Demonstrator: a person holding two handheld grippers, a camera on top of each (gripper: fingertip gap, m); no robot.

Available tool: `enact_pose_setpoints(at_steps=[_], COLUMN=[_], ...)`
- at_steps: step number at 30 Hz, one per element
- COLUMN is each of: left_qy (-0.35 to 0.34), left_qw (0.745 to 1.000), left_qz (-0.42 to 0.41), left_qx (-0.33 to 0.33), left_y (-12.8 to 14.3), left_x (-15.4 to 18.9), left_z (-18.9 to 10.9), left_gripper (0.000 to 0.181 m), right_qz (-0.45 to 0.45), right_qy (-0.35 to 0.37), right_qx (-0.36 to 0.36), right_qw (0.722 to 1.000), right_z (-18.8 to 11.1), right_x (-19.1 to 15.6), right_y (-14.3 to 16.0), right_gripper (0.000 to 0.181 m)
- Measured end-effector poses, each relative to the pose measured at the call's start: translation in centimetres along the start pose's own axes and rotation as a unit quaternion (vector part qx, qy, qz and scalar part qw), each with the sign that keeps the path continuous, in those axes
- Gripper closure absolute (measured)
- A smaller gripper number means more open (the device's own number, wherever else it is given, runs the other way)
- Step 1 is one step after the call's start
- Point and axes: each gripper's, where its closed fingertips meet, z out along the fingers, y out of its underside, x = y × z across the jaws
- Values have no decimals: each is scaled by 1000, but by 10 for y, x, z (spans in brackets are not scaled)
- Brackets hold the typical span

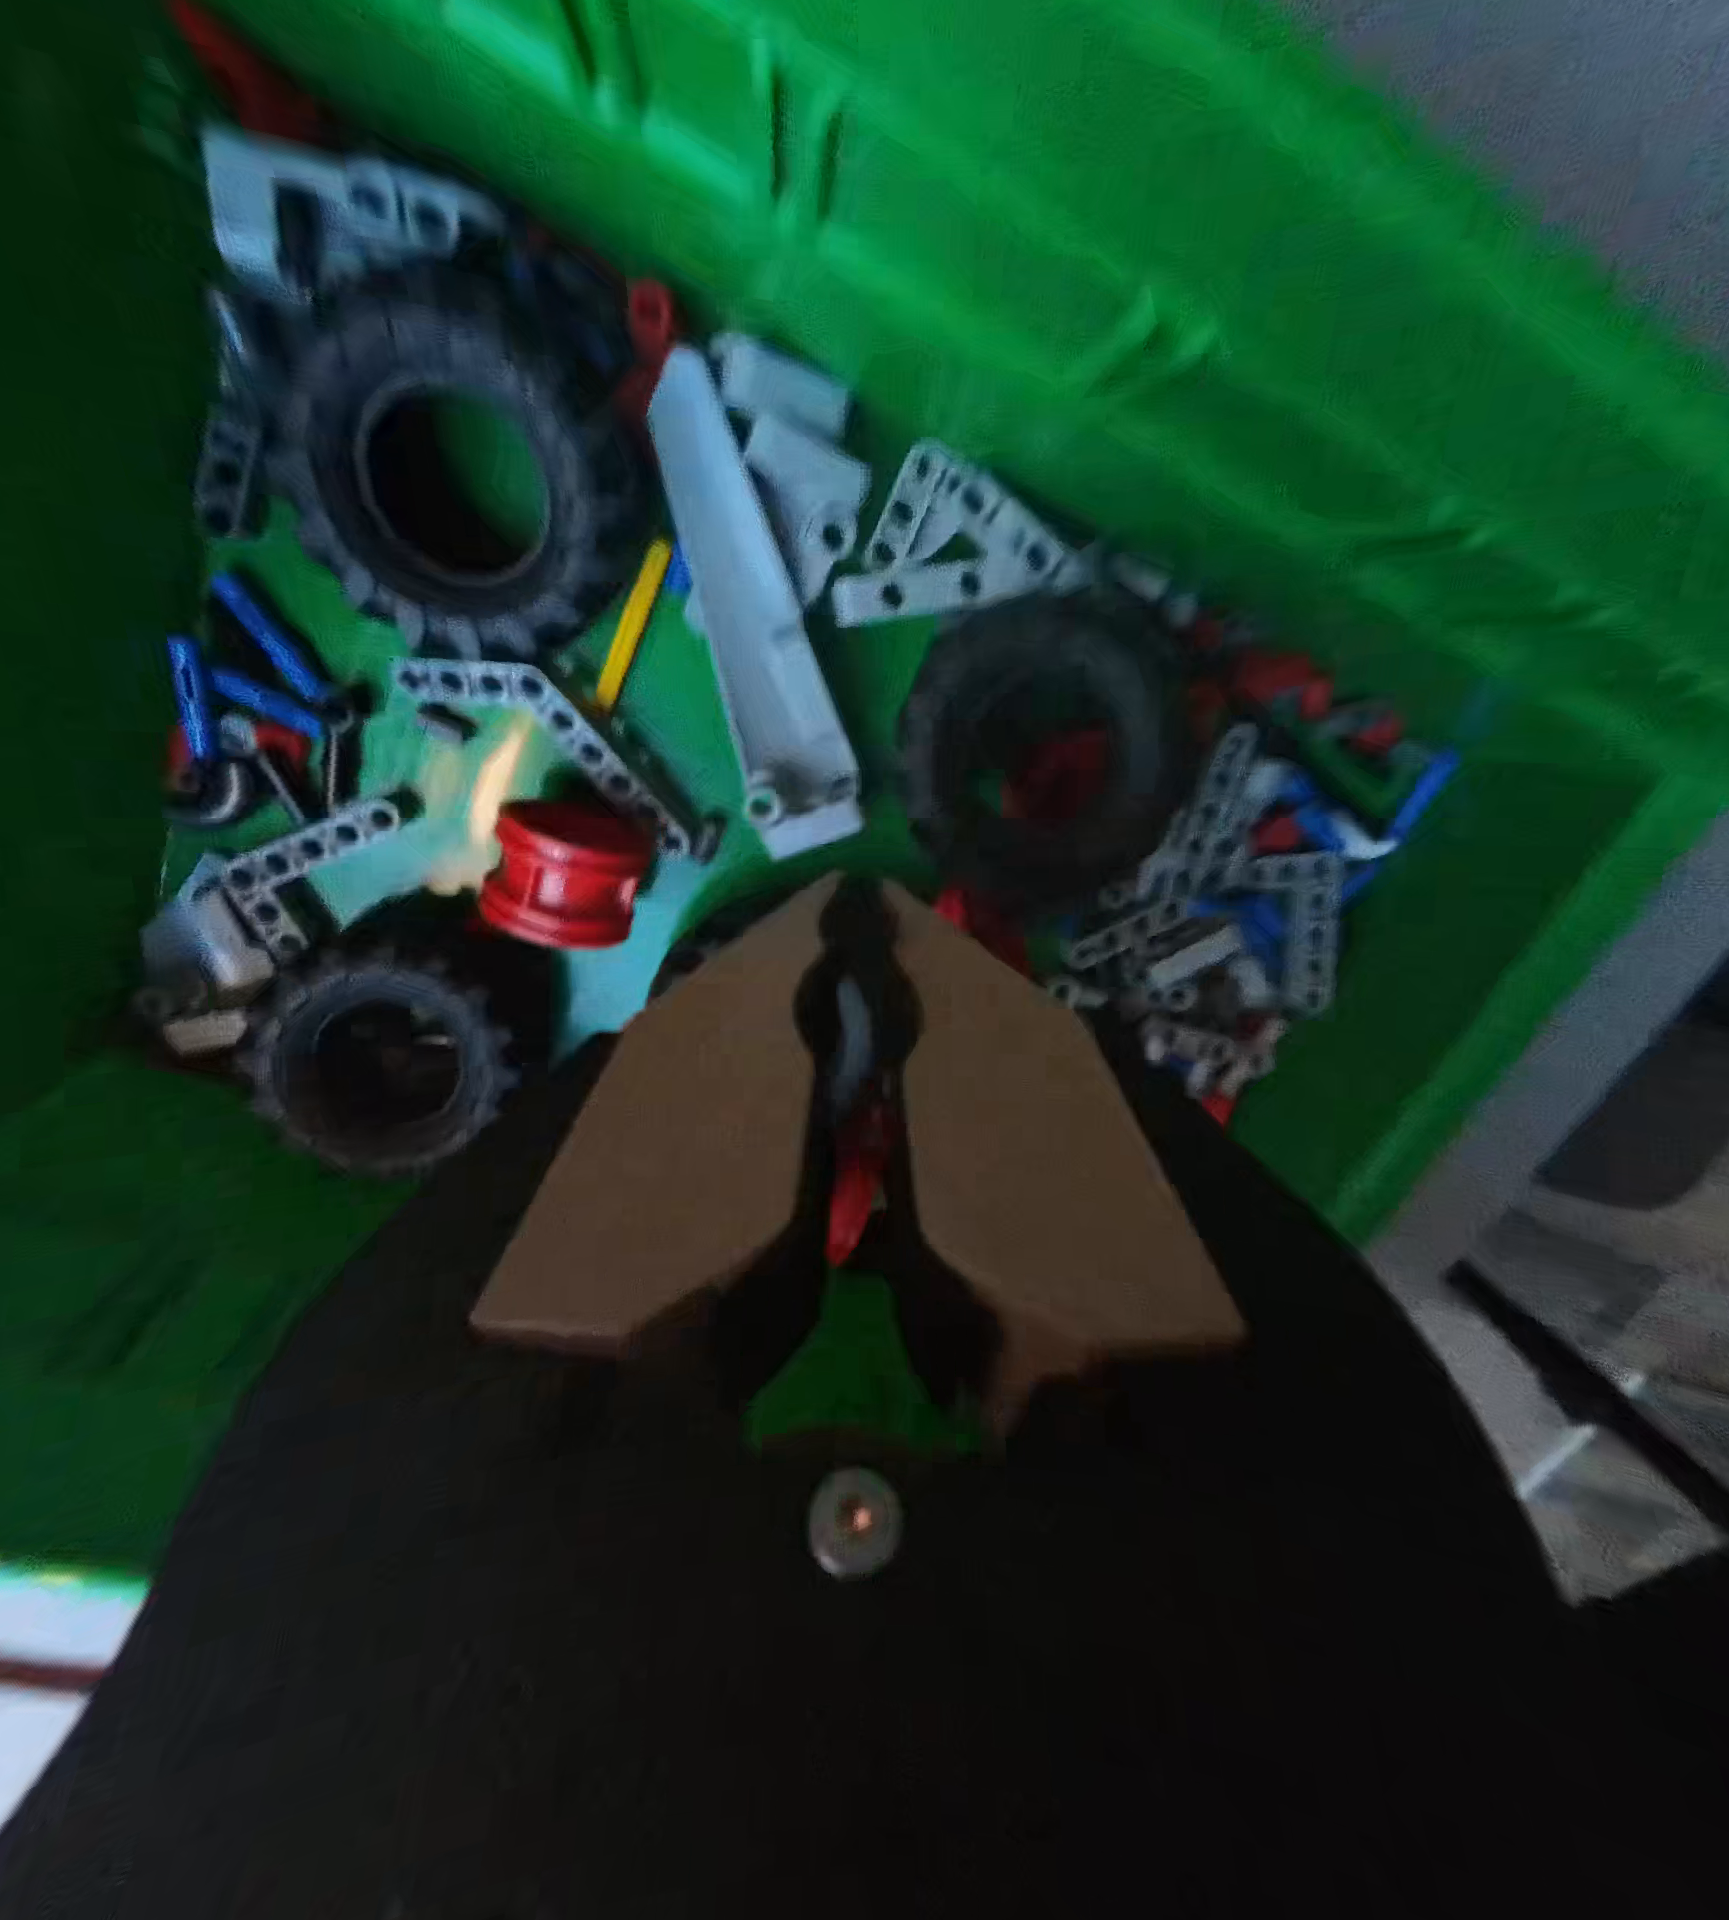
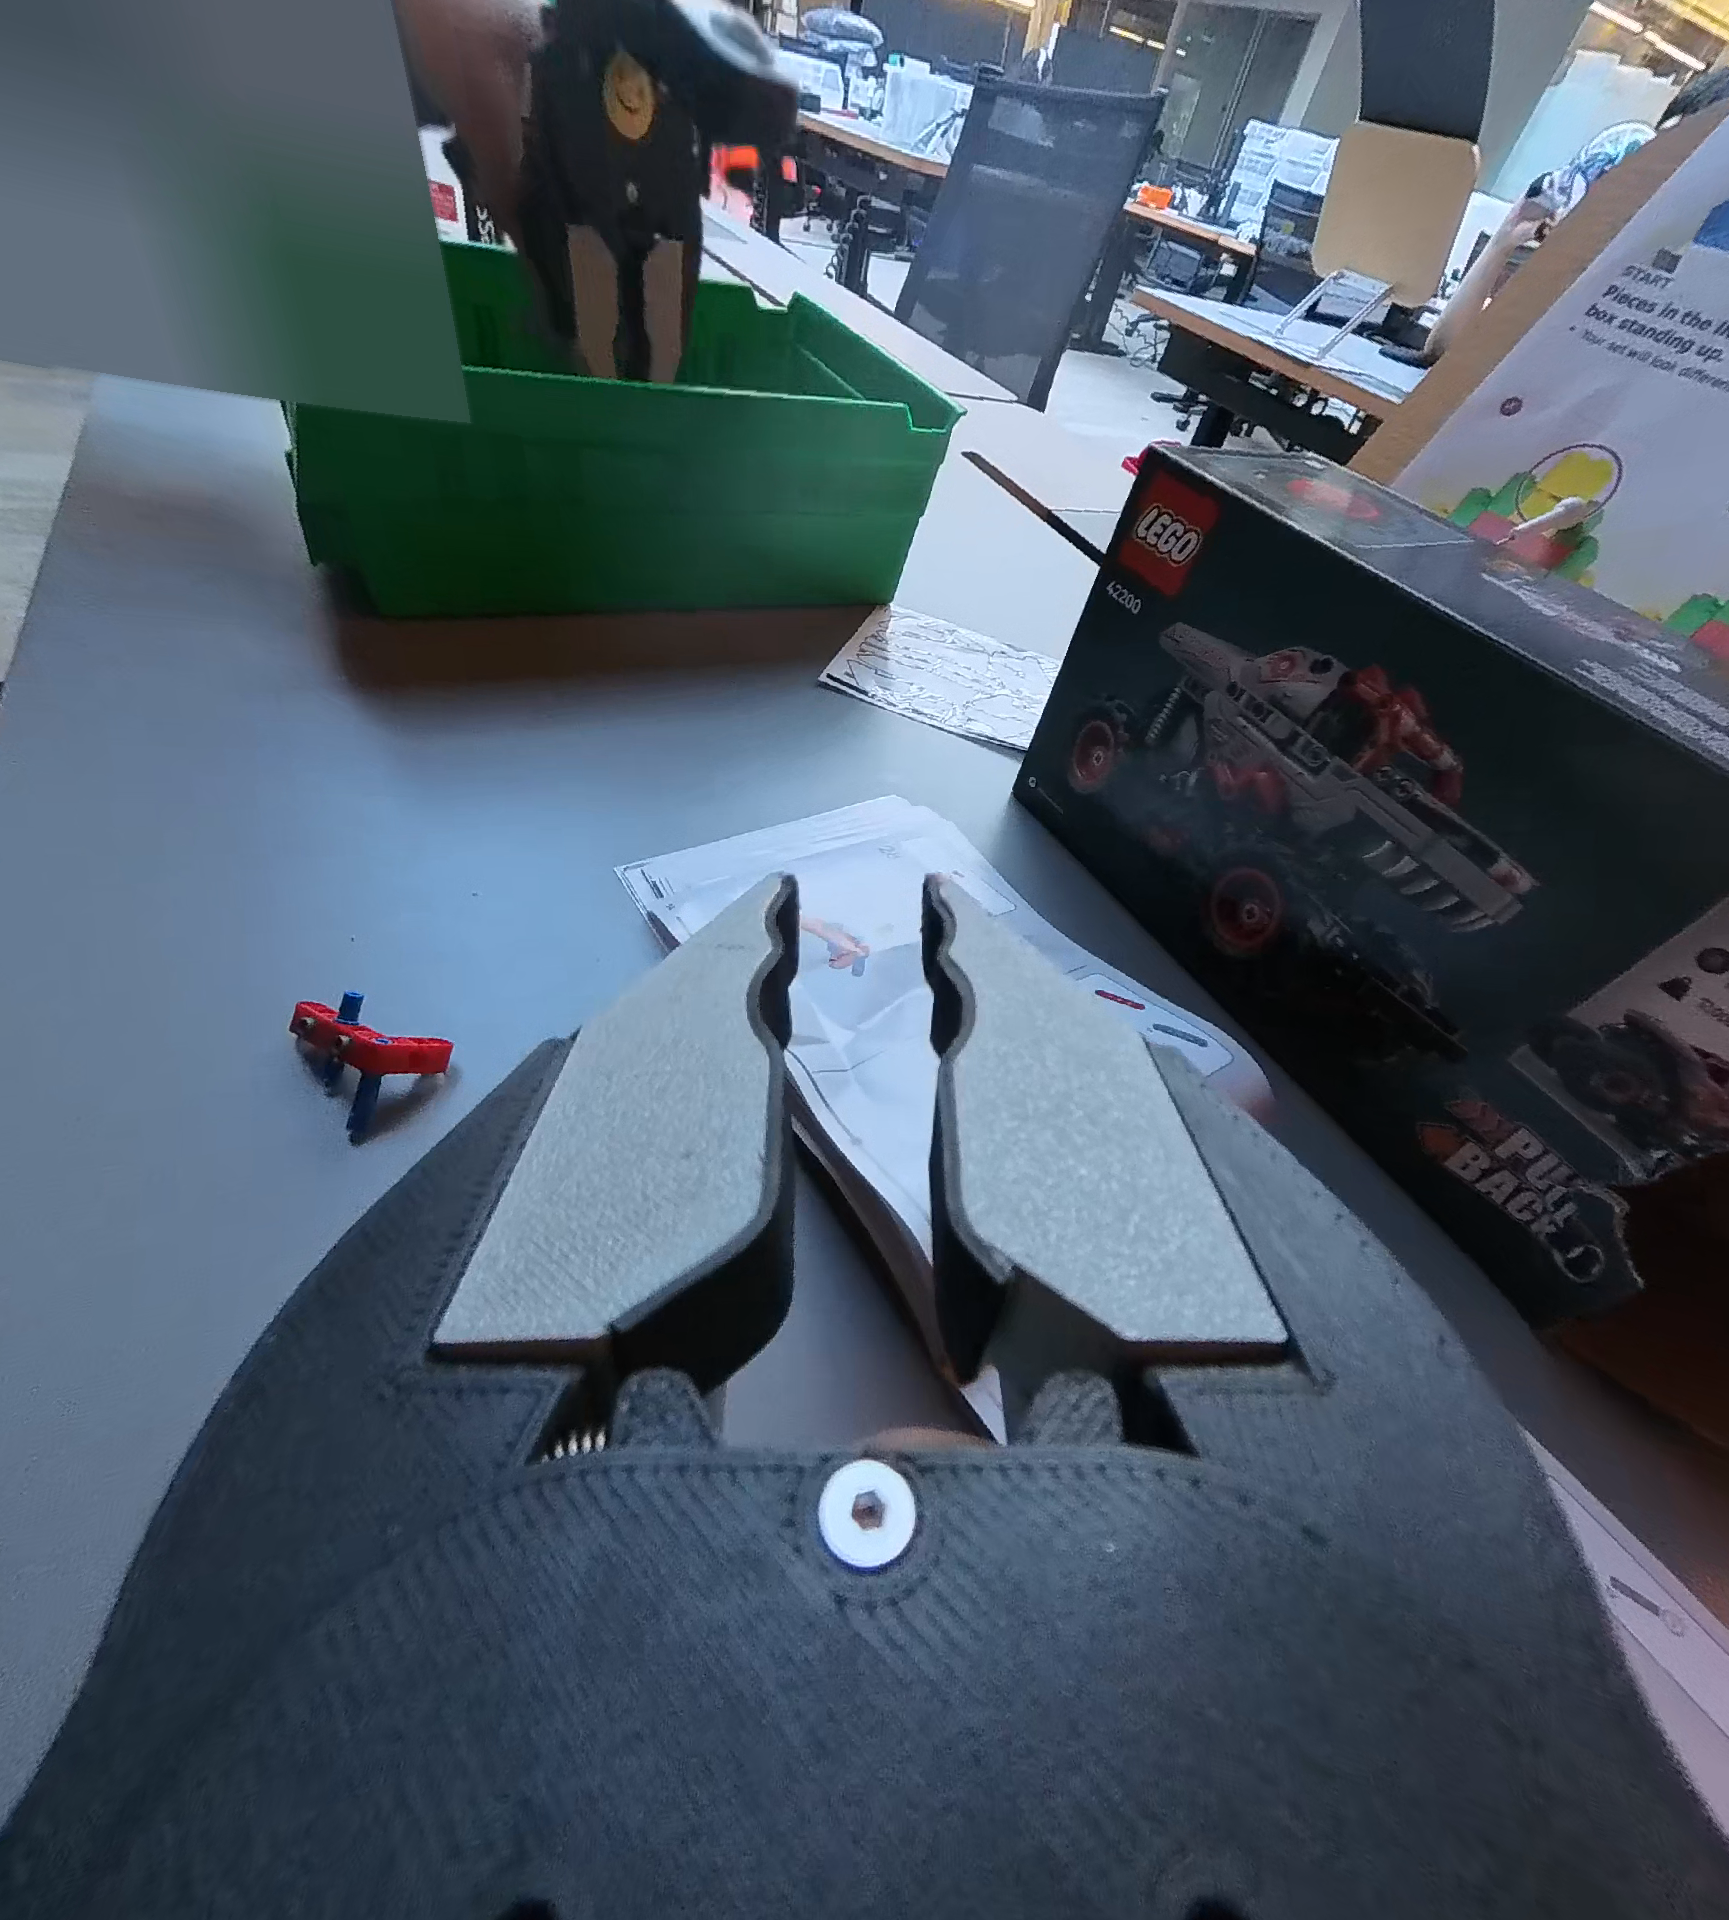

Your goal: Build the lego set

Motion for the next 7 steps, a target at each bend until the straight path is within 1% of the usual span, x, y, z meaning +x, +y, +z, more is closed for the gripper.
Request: enact_pose_setpoints(at_steps=[1, 2, 3, 5, 6, 7], left_qy=[13, -2, -34, -113, -135, -140], left_qw=[999, 997, 995, 990, 987, 987], left_qz=[-19, -40, -56, -75, -80, -83], left_qx=[40, 64, 71, 43, 20, -4], left_y=[-14, -21, -21, -7, 2, 10], left_x=[1, -8, -21, -47, -54, -55], left_z=[-8, -17, -24, -33, -34, -31], left_gripper=[176, 166, 158, 154, 150, 145], right_qz=[0, 0, -1, -2, -2, -4], right_qy=[0, 1, 2, 2, 1, 1], right_qx=[3, 6, 9, 11, 10, 10], right_qw=[1000, 1000, 1000, 1000, 1000, 1000], right_z=[-1, -2, -2, -3, -3, -3], right_x=[0, 0, 0, 0, -1, -1], right_y=[-1, -3, -4, -5, -5, -5], right_gripper=[161, 161, 161, 161, 161, 162])
